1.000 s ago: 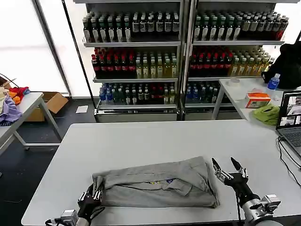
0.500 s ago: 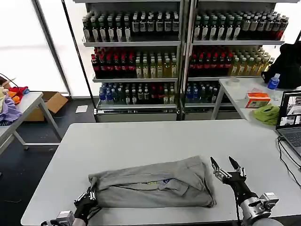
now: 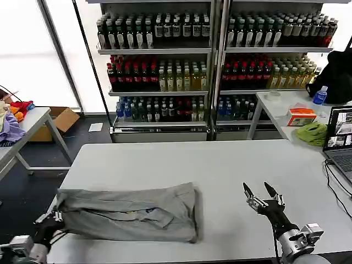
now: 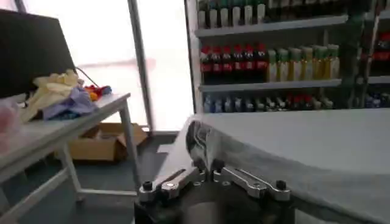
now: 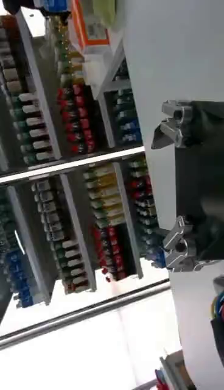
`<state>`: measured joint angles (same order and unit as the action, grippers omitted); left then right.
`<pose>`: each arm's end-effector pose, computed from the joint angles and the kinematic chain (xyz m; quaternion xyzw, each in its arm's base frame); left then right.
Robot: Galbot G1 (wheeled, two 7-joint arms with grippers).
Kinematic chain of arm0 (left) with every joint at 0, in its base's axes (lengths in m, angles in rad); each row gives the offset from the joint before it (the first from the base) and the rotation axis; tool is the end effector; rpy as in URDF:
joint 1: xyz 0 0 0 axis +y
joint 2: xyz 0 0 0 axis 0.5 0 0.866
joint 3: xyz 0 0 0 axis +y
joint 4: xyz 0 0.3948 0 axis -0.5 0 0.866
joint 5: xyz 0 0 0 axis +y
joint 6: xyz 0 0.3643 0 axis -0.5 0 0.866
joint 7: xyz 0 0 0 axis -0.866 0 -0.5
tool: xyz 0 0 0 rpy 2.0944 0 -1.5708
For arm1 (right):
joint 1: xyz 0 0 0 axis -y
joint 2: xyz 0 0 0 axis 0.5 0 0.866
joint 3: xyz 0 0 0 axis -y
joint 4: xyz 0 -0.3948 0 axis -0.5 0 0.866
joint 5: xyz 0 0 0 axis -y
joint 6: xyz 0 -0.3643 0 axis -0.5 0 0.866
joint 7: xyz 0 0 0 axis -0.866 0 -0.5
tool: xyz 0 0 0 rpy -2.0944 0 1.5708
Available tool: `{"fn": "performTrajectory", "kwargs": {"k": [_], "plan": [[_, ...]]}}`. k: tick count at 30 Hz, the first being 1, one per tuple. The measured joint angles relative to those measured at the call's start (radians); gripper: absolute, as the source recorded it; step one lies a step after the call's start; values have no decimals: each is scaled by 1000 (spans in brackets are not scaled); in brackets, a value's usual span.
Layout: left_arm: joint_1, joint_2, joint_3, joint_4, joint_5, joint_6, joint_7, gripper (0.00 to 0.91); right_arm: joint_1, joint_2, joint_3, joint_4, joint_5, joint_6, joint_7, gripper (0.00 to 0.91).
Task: Fold and organize the clothes.
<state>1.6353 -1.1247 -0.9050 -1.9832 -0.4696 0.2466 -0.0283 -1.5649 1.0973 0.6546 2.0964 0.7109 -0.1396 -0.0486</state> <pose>0.1629 0.2194 -0.3140 0.0857 -0.9842 -0.0424 0.1493 0.1874 -0.1333 -0.3023 0.0963 -0.9863 -0.1146 0.0697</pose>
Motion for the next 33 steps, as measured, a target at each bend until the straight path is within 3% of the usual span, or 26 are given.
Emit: {"fn": "performTrajectory", "kwargs": {"k": [8,16,23,33], "plan": [[-17,121,-48,-20,-114,19,-7,10,-17,4,5,9,-1,8,-7,907],[-73,214,99,-114,-303,18,-94,10,-42,18,17,21,-5,19,-12,907],[-162,223,320,-136,-363,12,-160,10,-64,36,21,32,-16,26,-15,907],[-292,174,577,-94,-398,-8,-203,0,-80,53,21,25,-34,42,-21,907]]}}
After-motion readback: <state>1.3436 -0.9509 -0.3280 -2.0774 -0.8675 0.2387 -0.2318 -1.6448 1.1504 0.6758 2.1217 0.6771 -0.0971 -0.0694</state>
